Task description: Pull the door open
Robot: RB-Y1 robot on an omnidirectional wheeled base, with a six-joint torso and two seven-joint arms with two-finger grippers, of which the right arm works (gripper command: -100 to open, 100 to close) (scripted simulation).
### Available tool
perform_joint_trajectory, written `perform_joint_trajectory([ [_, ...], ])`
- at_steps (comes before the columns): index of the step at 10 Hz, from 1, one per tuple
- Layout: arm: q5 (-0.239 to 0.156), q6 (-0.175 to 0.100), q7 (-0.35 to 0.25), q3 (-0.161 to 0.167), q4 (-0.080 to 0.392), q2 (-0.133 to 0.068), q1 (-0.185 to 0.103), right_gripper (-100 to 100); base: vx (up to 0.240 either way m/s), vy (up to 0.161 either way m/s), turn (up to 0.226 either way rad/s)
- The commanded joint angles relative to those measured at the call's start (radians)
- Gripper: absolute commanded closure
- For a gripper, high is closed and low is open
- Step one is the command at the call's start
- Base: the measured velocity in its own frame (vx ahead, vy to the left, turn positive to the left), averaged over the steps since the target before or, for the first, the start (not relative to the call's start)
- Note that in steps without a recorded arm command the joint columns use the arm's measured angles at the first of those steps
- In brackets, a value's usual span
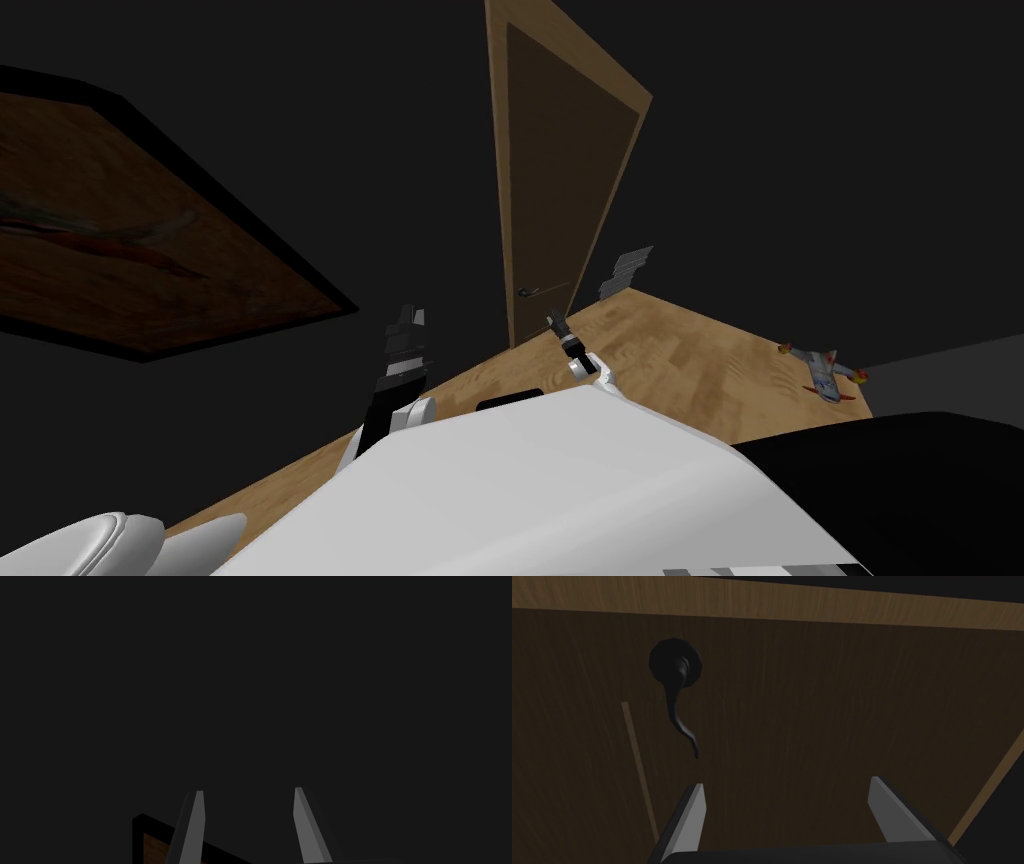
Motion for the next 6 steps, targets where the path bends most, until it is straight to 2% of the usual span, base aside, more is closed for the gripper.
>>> perform_joint_trajectory([
  [1,0.003,-0.01,-0.003,0.0,0.033,-0.003,-0.011,-100,0.044,-0.012,0.032],
  [6,0.034,-0.034,-0.031,0.009,0.177,-0.035,-0.067,-100,0.081,-0.021,0.07],
])
